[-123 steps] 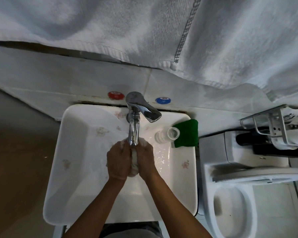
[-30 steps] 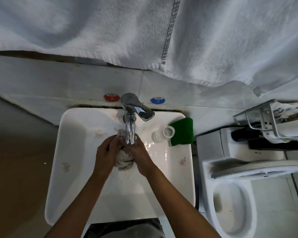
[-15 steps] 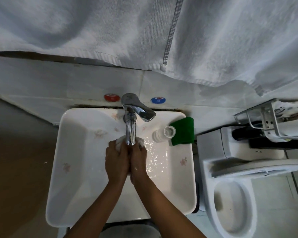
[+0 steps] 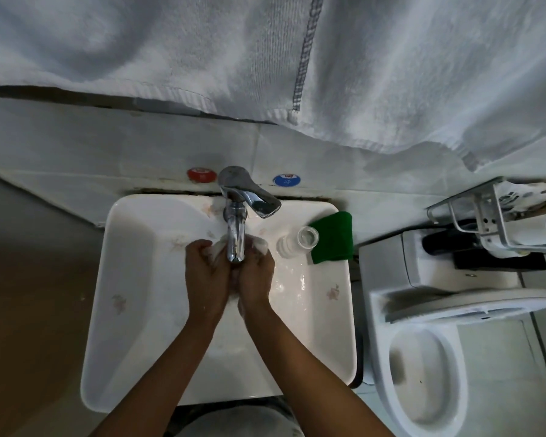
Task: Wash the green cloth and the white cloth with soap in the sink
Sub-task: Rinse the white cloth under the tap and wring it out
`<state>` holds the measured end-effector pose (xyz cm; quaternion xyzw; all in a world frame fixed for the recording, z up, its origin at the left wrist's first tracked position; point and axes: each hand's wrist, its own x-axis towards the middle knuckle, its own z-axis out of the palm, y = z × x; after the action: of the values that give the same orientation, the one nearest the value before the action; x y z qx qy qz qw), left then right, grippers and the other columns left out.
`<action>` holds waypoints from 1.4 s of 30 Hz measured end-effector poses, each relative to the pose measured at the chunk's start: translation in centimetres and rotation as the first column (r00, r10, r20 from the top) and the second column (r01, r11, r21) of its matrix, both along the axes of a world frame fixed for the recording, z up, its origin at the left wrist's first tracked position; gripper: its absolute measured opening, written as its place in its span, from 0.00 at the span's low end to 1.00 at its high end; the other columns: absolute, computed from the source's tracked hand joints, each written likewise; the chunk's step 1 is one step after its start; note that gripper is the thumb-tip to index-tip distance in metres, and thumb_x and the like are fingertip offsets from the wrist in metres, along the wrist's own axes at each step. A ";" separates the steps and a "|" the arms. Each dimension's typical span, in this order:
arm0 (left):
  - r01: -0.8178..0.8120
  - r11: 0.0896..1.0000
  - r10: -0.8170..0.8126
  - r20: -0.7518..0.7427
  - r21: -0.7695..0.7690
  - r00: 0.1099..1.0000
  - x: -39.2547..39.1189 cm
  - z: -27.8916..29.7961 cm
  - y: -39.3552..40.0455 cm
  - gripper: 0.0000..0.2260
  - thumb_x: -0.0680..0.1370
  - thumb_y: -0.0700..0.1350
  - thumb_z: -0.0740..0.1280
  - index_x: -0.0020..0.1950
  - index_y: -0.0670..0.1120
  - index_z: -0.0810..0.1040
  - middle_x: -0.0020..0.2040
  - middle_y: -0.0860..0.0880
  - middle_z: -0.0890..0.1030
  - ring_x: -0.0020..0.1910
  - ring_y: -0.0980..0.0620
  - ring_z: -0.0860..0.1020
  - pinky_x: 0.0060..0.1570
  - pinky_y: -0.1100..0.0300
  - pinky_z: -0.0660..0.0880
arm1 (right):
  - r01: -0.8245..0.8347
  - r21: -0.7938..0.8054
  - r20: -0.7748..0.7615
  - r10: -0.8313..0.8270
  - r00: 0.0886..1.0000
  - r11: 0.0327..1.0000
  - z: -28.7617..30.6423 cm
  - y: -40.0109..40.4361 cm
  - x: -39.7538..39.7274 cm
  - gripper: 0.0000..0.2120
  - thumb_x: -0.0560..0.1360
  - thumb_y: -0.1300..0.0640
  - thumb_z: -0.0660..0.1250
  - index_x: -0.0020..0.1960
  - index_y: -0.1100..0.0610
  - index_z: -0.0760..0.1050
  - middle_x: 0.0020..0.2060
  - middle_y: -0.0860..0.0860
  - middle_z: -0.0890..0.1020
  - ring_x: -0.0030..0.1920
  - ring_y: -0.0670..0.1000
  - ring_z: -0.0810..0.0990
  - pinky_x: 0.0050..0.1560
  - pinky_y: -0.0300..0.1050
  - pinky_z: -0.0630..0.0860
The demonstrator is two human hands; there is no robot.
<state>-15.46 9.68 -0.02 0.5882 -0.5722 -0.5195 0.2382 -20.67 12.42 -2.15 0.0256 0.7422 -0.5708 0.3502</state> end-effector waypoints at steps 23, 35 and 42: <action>0.135 0.990 -0.132 -0.051 0.049 0.990 1.4 0.2 -0.1 0.13 0.76 0.55 0.60 0.38 0.52 0.79 0.34 0.55 0.82 0.36 0.61 0.80 0.40 0.62 0.75 | -0.376 -0.442 0.165 0.486 0.858 0.814 0.8 2.5 -1.2 0.17 0.77 0.53 0.61 0.50 0.70 0.71 0.24 0.57 0.73 0.22 0.52 0.73 0.31 0.44 0.73; 0.176 0.979 -0.151 0.223 -0.098 0.963 0.7 -1.5 0.8 0.16 0.79 0.53 0.60 0.50 0.42 0.77 0.42 0.42 0.82 0.41 0.41 0.80 0.40 0.58 0.71 | -0.163 0.086 -0.173 0.176 0.969 0.983 0.1 2.2 -0.1 0.10 0.72 0.47 0.63 0.34 0.49 0.73 0.33 0.47 0.80 0.35 0.46 0.77 0.39 0.44 0.73; 0.069 0.991 -0.071 0.017 0.114 0.997 1.0 -1.4 1.9 0.23 0.71 0.66 0.63 0.60 0.55 0.72 0.50 0.53 0.81 0.47 0.53 0.81 0.47 0.46 0.80 | 0.010 -0.103 -0.027 -0.013 1.000 0.995 0.0 1.9 0.9 0.08 0.79 0.56 0.64 0.55 0.45 0.77 0.50 0.40 0.82 0.53 0.41 0.80 0.55 0.38 0.76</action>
<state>-14.50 11.61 -1.45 0.5857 -0.5645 -0.5531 0.1801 -19.78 14.37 -2.17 0.0039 0.7165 -0.6105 0.3376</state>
